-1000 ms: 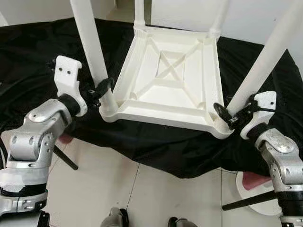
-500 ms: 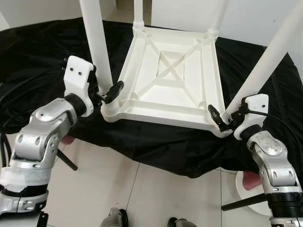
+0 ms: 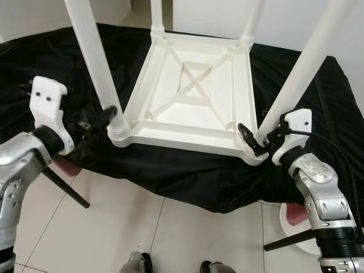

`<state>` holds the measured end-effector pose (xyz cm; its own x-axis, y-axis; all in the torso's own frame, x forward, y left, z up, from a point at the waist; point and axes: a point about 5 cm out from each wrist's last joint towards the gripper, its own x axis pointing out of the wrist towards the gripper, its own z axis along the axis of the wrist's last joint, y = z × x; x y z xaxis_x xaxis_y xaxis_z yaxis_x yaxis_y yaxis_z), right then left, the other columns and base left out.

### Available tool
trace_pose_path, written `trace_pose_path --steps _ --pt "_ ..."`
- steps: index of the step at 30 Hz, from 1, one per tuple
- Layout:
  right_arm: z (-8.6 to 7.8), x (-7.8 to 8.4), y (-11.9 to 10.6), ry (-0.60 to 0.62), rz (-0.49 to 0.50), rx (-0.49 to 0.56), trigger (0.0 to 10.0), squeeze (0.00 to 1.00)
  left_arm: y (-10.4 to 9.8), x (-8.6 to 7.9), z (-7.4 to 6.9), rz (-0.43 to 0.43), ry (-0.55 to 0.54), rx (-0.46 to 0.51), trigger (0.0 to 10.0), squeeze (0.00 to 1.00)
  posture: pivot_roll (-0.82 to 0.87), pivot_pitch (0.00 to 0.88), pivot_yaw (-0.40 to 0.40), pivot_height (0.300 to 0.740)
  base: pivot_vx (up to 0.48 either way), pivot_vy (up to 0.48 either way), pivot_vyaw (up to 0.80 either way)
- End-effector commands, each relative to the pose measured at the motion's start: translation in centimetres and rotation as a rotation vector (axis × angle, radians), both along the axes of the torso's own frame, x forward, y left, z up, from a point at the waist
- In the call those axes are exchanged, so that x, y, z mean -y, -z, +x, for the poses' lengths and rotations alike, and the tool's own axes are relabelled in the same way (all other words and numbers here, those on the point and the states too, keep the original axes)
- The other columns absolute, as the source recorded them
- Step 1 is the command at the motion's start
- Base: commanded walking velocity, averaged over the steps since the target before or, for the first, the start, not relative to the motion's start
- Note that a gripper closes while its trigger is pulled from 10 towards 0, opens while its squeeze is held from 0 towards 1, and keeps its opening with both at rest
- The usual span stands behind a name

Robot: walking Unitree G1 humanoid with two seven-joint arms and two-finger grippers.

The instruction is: Building children table

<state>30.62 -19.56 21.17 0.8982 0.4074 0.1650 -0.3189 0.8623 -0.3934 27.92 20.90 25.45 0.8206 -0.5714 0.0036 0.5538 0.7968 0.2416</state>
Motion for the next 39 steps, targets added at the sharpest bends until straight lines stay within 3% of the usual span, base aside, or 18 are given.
trace_pose_path --steps 1,2,3,6,11,14,15,17,20,23,29,30,33,34,38,39 --pt "-0.1 -0.6 -0.1 -0.035 -0.008 0.004 10.0 0.00 1.0 -0.2 -0.3 0.124 0.062 -0.049 10.0 0.00 -0.04 0.150 0.029 0.740 0.000 0.000 0.00" --pt "-0.2 -0.7 0.0 -0.041 -0.007 0.001 10.0 0.00 1.1 -0.4 -0.5 0.147 0.061 -0.057 10.0 0.00 -0.04 0.150 0.029 0.740 0.000 0.000 0.00" --pt "-0.3 -0.7 0.1 -0.049 -0.009 -0.004 10.0 0.00 1.1 -0.1 -1.0 0.126 0.120 -0.073 10.0 0.00 -0.04 0.149 0.031 0.740 0.000 0.000 0.00" --pt "-0.3 -0.8 0.1 -0.055 -0.012 -0.007 10.0 0.00 1.0 0.3 -1.4 0.110 0.164 -0.082 10.0 0.00 -0.04 0.148 0.030 0.740 0.000 0.000 0.00" --pt "-0.1 -0.7 0.3 -0.066 -0.001 -0.028 10.0 0.00 0.5 3.1 -2.3 0.048 0.323 -0.093 10.0 0.00 -0.04 0.148 0.026 0.740 0.000 0.000 0.00" --pt "-0.1 -2.0 0.7 -0.134 0.012 -0.058 10.0 0.00 -0.1 6.1 -0.2 0.029 0.353 -0.018 10.0 0.00 -0.04 0.145 0.024 0.740 0.000 0.000 0.00" --pt "-0.1 -2.0 0.7 -0.134 0.012 -0.058 10.0 0.00 -0.1 6.1 -0.2 0.029 0.353 -0.018 10.0 0.00 -0.04 0.145 0.024 0.740 0.000 0.000 0.00" --pt "-0.4 -3.5 1.1 -0.189 0.018 -0.074 10.0 0.00 -0.1 6.8 1.4 -0.003 0.327 -0.022 10.0 0.00 -0.05 0.137 0.028 0.740 0.000 0.000 0.00" --pt "-1.1 -5.2 1.7 -0.231 0.039 -0.084 10.0 0.00 0.4 8.5 0.9 0.027 0.452 -0.017 10.0 0.00 -0.05 0.137 0.028 0.740 0.000 0.000 0.00" --pt "-0.9 -5.3 1.9 -0.203 0.039 -0.079 10.0 0.00 0.8 8.9 1.3 0.032 0.444 -0.032 10.0 0.00 -0.06 0.136 0.029 0.740 0.000 0.000 0.00" --pt "-0.6 -5.2 1.9 -0.165 0.026 -0.066 10.0 0.00 1.3 9.0 1.6 0.059 0.436 -0.050 10.0 0.00 -0.06 0.136 0.029 0.740 0.000 0.000 0.00" --pt "-0.3 -5.0 1.8 -0.138 0.023 -0.060 10.0 0.00 1.9 8.7 1.7 0.099 0.424 -0.071 10.0 0.00 -0.06 0.131 0.030 0.740 0.000 0.000 0.00" --pt "-0.4 -4.4 1.1 -0.183 0.017 -0.061 10.0 0.00 2.5 6.4 2.0 0.145 0.370 -0.095 10.0 0.00 -0.06 0.127 0.033 0.740 0.000 0.000 0.00" --pt "-0.8 -4.0 0.6 -0.238 -0.013 -0.068 10.0 0.00 1.1 4.4 1.8 0.064 0.323 -0.076 10.0 0.00 -0.06 0.127 0.033 0.740 0.000 0.000 0.00" --pt "-0.8 -3.6 0.3 -0.242 -0.038 -0.067 10.0 0.00 -0.4 3.6 1.2 -0.023 0.323 -0.047 10.0 0.00 -0.06 0.126 0.035 0.740 0.000 0.000 0.00" --pt "-0.3 -3.1 -0.1 -0.220 -0.050 -0.054 10.0 0.00 -0.2 3.0 -0.3 0.023 0.344 -0.052 10.0 0.00 -0.06 0.125 0.034 0.740 0.000 0.000 0.00"
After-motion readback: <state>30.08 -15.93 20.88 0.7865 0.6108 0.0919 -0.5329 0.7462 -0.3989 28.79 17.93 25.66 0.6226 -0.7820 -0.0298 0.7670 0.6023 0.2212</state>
